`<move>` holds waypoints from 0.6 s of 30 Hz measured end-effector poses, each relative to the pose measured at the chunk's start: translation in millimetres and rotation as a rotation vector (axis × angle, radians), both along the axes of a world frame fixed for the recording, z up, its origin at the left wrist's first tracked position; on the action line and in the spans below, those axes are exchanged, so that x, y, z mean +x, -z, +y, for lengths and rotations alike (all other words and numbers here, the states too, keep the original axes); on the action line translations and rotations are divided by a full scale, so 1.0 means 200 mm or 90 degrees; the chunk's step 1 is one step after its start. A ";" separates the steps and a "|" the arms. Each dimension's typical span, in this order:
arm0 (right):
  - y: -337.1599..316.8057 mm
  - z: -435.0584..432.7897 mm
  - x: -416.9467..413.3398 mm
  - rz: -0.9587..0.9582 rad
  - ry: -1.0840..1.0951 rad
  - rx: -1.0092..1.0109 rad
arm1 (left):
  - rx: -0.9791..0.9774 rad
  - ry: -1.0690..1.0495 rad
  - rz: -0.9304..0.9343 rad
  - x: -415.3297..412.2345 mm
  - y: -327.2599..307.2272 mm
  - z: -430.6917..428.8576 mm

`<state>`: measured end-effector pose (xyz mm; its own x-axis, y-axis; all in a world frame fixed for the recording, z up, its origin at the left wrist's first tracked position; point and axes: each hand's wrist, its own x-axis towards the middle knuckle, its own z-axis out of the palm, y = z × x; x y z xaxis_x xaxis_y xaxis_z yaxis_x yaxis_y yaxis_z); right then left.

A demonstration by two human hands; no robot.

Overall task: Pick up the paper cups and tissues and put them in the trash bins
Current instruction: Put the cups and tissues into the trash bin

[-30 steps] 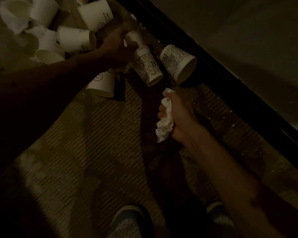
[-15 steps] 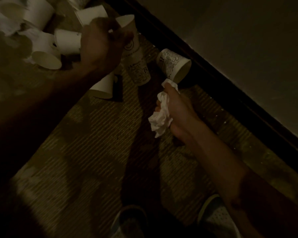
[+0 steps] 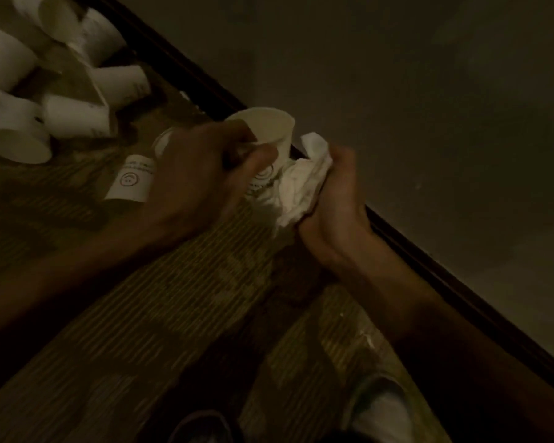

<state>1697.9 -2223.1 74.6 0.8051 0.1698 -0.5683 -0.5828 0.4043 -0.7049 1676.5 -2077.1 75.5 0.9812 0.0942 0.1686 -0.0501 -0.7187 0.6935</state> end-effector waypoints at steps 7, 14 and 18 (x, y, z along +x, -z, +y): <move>-0.26 -0.41 -0.12 -0.048 0.100 -0.114 | -0.163 0.185 -0.029 -0.09 -0.14 -0.37; -0.70 -0.78 -0.40 -0.175 0.111 -0.175 | -0.274 0.451 0.043 -0.12 -0.51 -0.70; -0.92 -1.05 -0.60 -0.258 0.167 -0.241 | -0.248 0.637 0.081 -0.16 -0.81 -0.94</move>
<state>1577.4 -2433.2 259.0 0.9577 -0.2163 -0.1898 -0.1528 0.1765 -0.9724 1644.8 -2264.6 237.5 0.6505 -0.7351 0.1911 -0.4033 -0.1211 0.9070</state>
